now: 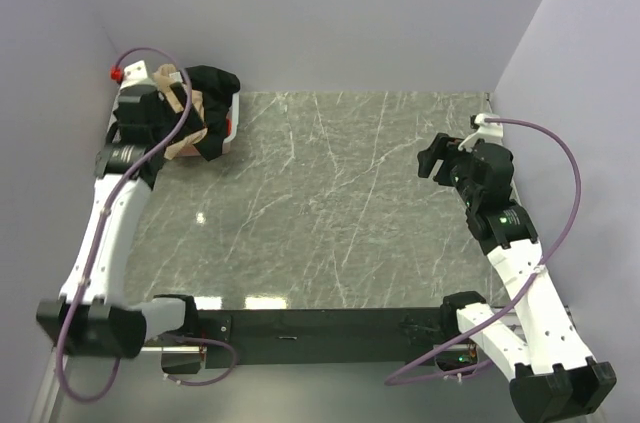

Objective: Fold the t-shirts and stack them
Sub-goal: Grab the tshirt from the pile

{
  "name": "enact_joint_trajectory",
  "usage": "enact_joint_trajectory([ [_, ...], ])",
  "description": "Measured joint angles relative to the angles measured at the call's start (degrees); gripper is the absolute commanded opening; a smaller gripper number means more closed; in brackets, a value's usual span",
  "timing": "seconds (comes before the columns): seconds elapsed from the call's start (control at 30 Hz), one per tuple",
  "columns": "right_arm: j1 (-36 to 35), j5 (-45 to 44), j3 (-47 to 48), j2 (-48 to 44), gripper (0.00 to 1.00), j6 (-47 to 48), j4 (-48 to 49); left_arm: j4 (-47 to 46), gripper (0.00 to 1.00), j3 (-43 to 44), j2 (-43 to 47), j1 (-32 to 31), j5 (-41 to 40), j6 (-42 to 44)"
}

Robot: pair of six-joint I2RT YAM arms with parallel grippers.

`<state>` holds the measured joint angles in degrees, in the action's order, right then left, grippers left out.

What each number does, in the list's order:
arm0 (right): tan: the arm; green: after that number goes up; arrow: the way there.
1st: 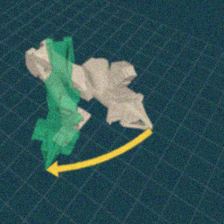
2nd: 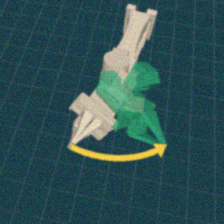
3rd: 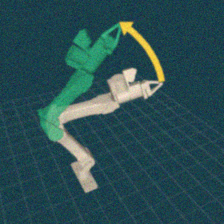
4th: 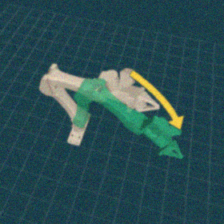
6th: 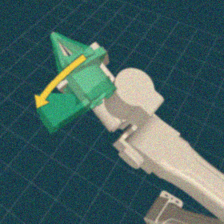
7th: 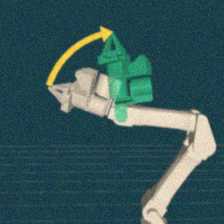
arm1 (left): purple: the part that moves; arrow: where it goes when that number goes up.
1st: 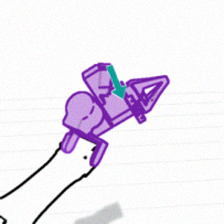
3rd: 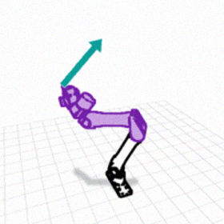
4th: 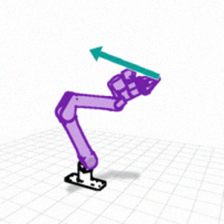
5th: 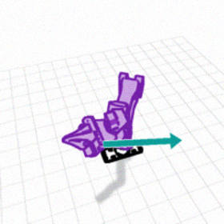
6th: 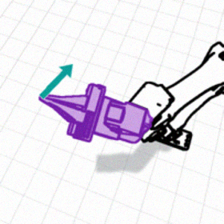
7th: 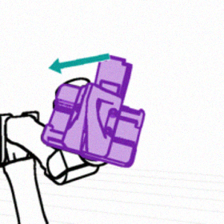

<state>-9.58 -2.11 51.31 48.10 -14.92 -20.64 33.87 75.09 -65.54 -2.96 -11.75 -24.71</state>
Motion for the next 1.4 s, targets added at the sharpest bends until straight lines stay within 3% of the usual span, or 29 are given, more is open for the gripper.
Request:
enact_joint_trajectory([
  [0.23,0.0,1.38,-0.07,-1.53,0.79,-2.16,0.04,-4.55,0.99,8.63,-21.18,1.53,-2.8,0.04],
  [0.43,0.0,2.86,-1.68,-3.56,0.78,-4.2,0.07,-4.0,0.95,23.67,-40.48,2.78,-6.43,0.0],
  [0.67,0.0,2.8,-2.16,-4.42,0.77,-5.05,-0.11,-3.78,0.93,35.67,-52.89,2.78,-10.25,1.42],
  [0.83,0.0,2.78,-2.16,-3.26,0.77,-5.2,0.0,-3.96,0.87,38.36,-57.51,3.08,-12.2,2.75],
  [0.93,0.0,2.84,-2.16,-1.2,0.76,-5.18,0.04,-3.82,0.78,38.47,-59.19,3.63,-12.26,2.89],
  [1.07,0.0,3.52,-2.14,1.97,0.75,-5.16,0.07,-3.15,0.39,38.51,-60.46,4.5,-12.22,2.91],
  [1.1,0.0,3.72,-2.14,2.58,0.75,-5.16,0.07,-3.06,0.35,38.53,-60.52,4.68,-12.22,2.86],
  [1.13,0.0,3.87,-2.14,3.02,0.75,-5.14,0.09,-2.93,0.22,38.58,-60.54,4.83,-12.2,3.04],
  [1.23,0.0,4.46,-2.05,3.8,0.74,-5.07,0.13,-2.34,0.0,39.28,-60.54,4.98,-12.22,2.84],
  [1.4,0.0,5.05,-1.7,4.31,0.74,-4.98,0.52,-1.42,0.0,41.31,-60.24,4.96,-12.17,2.99],
])
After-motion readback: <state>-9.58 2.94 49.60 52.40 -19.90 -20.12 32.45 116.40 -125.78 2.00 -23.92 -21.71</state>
